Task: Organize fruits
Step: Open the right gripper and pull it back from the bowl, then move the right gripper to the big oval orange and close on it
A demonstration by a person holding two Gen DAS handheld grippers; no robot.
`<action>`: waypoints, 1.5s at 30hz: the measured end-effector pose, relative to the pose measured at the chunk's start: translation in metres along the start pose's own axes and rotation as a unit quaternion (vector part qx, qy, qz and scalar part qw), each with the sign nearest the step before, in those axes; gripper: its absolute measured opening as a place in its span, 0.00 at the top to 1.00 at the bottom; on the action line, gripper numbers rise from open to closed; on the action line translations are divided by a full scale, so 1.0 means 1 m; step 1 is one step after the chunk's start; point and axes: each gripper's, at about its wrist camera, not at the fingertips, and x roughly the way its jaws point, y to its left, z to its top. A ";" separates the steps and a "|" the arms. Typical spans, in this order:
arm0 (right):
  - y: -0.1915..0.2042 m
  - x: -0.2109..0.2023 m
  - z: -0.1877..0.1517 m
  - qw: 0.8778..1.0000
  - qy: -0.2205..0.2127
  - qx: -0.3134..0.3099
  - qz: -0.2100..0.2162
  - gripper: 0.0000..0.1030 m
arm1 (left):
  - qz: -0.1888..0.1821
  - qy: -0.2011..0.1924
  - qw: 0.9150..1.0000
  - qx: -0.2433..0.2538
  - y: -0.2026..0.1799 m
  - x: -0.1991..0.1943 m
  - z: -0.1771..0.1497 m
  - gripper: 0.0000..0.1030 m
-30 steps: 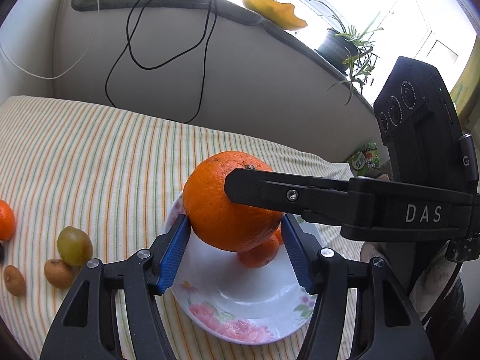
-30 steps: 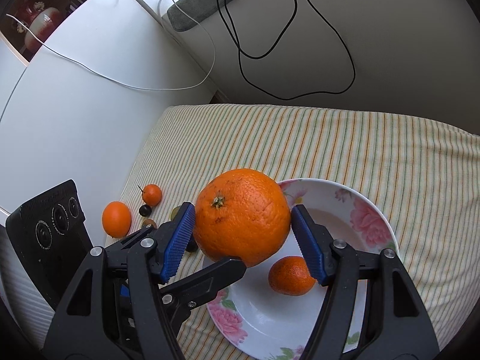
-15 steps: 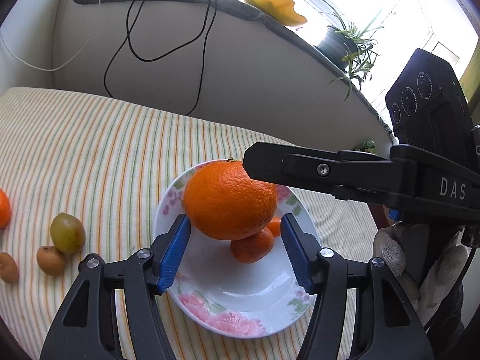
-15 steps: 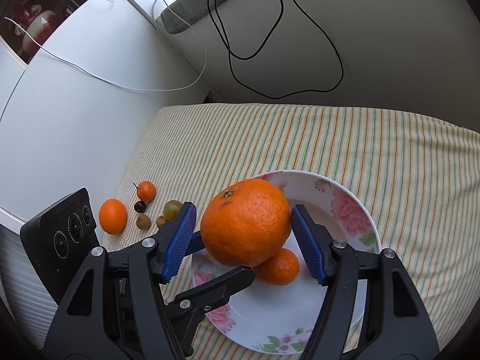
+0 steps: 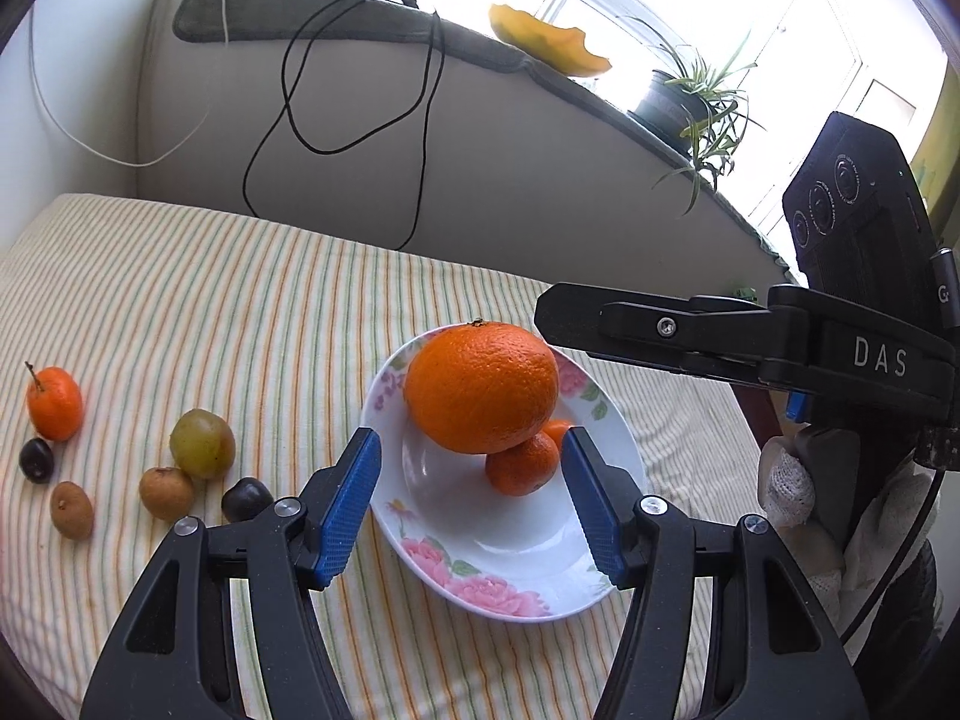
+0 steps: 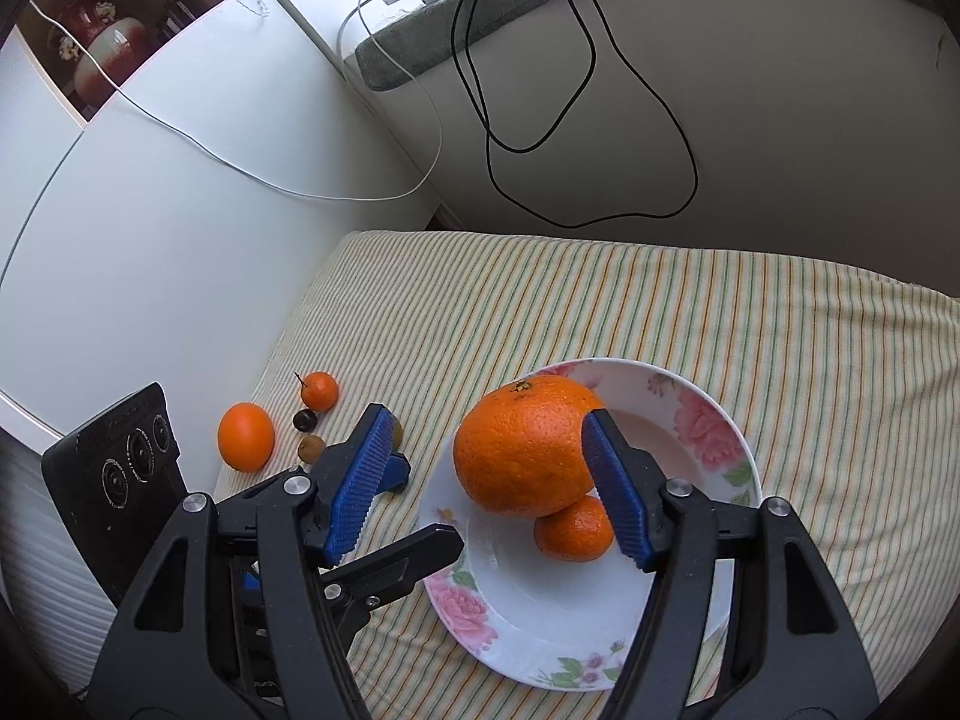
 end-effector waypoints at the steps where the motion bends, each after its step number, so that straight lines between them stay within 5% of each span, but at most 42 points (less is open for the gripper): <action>1: 0.001 0.000 -0.001 1.000 -0.001 -0.002 -0.001 0.33 | 0.002 -0.001 1.000 0.001 0.000 -0.002 -0.001 0.41; 16: 0.023 -0.020 -0.019 0.998 -0.041 -0.033 -0.030 0.26 | 0.048 -0.043 0.998 0.013 0.006 -0.047 -0.022 0.38; 23: 0.032 -0.021 -0.026 0.998 -0.054 -0.029 -0.019 0.18 | 0.094 -0.061 0.994 -0.003 0.033 -0.073 -0.039 0.23; 33: 0.060 -0.010 -0.039 0.994 -0.087 -0.064 -0.029 0.09 | 0.165 -0.086 0.982 -0.040 0.089 -0.120 -0.066 0.23; 45: 0.116 0.025 -0.042 0.991 -0.043 -0.127 -0.019 0.09 | 0.206 -0.100 0.969 -0.095 0.150 -0.148 -0.084 0.23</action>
